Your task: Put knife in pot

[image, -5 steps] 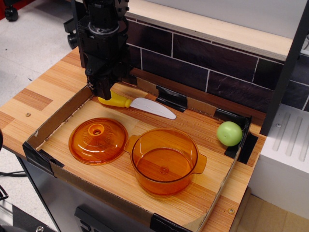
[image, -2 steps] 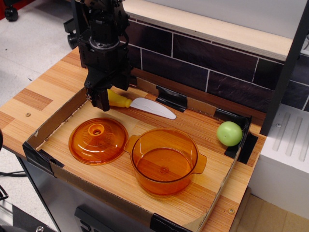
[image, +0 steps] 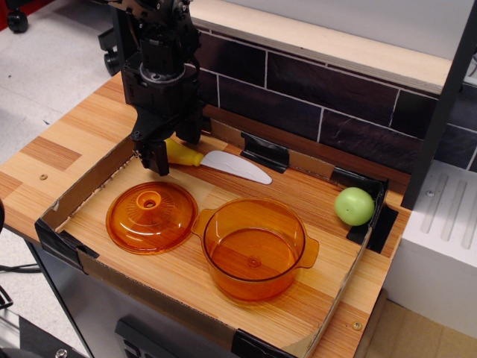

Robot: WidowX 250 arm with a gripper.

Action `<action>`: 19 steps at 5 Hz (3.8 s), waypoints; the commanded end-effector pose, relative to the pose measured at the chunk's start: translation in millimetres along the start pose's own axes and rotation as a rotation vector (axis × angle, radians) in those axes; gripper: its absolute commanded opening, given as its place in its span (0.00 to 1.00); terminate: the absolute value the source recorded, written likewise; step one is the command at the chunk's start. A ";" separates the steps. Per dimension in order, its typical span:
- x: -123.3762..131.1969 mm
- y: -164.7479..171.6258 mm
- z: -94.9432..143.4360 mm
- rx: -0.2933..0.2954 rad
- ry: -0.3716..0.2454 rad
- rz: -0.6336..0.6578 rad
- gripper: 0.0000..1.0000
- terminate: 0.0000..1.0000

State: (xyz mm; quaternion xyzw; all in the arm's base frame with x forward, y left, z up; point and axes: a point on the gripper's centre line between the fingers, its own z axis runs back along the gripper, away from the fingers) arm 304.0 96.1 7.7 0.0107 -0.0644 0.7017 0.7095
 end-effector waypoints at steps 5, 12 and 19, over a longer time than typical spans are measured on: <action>-9.4 -11.5 63.5 -0.127 0.159 -0.048 0.00 0.00; -48.5 66.7 107.9 -0.067 -0.138 -0.206 0.00 0.00; -91.9 76.7 88.2 0.038 -0.249 -0.241 1.00 1.00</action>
